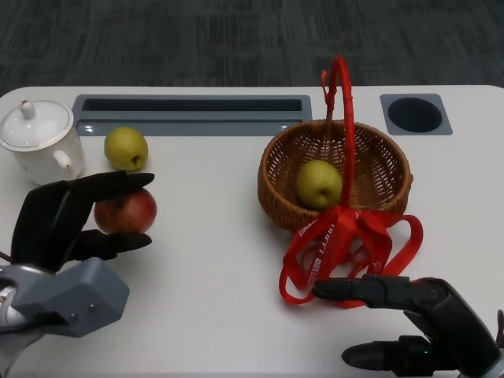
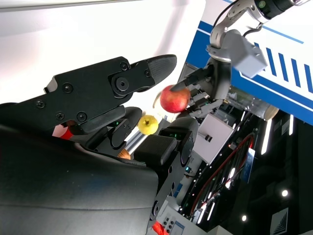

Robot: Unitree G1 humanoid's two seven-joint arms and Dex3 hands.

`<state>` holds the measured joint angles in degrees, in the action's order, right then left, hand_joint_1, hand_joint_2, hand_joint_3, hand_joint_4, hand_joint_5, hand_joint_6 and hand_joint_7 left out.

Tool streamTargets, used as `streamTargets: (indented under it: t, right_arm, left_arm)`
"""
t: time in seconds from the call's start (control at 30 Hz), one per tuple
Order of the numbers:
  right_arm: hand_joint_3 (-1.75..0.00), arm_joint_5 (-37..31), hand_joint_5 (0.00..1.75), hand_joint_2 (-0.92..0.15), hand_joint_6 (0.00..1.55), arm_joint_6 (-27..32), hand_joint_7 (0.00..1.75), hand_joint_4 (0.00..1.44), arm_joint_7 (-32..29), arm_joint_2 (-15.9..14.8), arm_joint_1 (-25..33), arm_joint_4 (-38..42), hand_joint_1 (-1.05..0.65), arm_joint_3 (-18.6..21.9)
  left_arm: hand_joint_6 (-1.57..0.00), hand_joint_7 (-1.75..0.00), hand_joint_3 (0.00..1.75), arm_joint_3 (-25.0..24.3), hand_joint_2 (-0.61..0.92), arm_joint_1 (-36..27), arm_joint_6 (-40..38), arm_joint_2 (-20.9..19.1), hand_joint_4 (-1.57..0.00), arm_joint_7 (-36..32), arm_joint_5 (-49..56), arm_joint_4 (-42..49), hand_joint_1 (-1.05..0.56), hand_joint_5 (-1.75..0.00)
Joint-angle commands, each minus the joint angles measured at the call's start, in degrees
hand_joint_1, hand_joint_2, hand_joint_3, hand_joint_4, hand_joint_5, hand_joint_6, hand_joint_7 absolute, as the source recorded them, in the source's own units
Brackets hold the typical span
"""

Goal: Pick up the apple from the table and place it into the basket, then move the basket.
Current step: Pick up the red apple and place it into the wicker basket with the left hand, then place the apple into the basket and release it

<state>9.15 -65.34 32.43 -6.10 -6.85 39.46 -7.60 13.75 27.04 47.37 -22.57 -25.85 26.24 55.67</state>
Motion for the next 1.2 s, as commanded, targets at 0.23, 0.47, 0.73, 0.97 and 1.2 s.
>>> streamTargets:
  t: [0.23, 0.47, 0.73, 0.97, 1.2]
  right_arm:
    - [0.0, 0.32, 0.0, -0.87, 0.75, -1.65, 0.0, 0.84, -0.23, -0.26, -2.04, 2.95, -0.51, 0.8]
    - [0.0, 0.23, 0.0, -0.87, 0.75, -2.26, 0.0, 0.84, -0.27, 0.03, -2.82, 4.28, -0.51, 0.75]
    - [0.0, 0.17, 0.0, -0.87, 0.76, -2.68, 0.0, 0.85, -0.39, 0.48, -3.35, 5.36, -0.51, 0.81]
    - [0.0, 0.5, 0.0, -0.86, 0.77, -2.25, 0.0, 0.85, -0.22, 0.6, -3.28, 5.01, -0.51, 0.73]
    - [0.0, 0.65, 0.0, -0.85, 0.78, -2.42, 0.0, 0.86, -0.31, 0.9, -2.97, 4.77, -0.51, 0.67]
  left_arm:
    - [-1.12, -0.01, 0.0, -4.98, 0.8, -6.92, 0.67, -1.12, -1.24, 8.45, -4.63, -22.4, -0.13, -0.07]
    - [-1.13, -0.01, 0.0, -6.37, 0.79, -7.16, -3.14, 0.95, -1.29, 13.84, -5.93, -32.41, -0.13, -0.07]
    - [-1.14, -0.01, 0.0, -5.76, 0.78, -2.25, -5.45, 5.47, -1.26, 19.08, -8.23, -34.13, -0.11, -0.04]
    - [-1.16, -0.01, 0.0, -3.86, 0.75, 4.85, -4.86, 9.6, -1.27, 19.37, -5.73, -27.05, -0.06, -0.03]
    - [-1.14, 0.0, 0.0, -1.8, 0.76, 11.93, -4.4, 13.02, -1.29, 18.73, -3.49, -18.54, -0.07, -0.02]
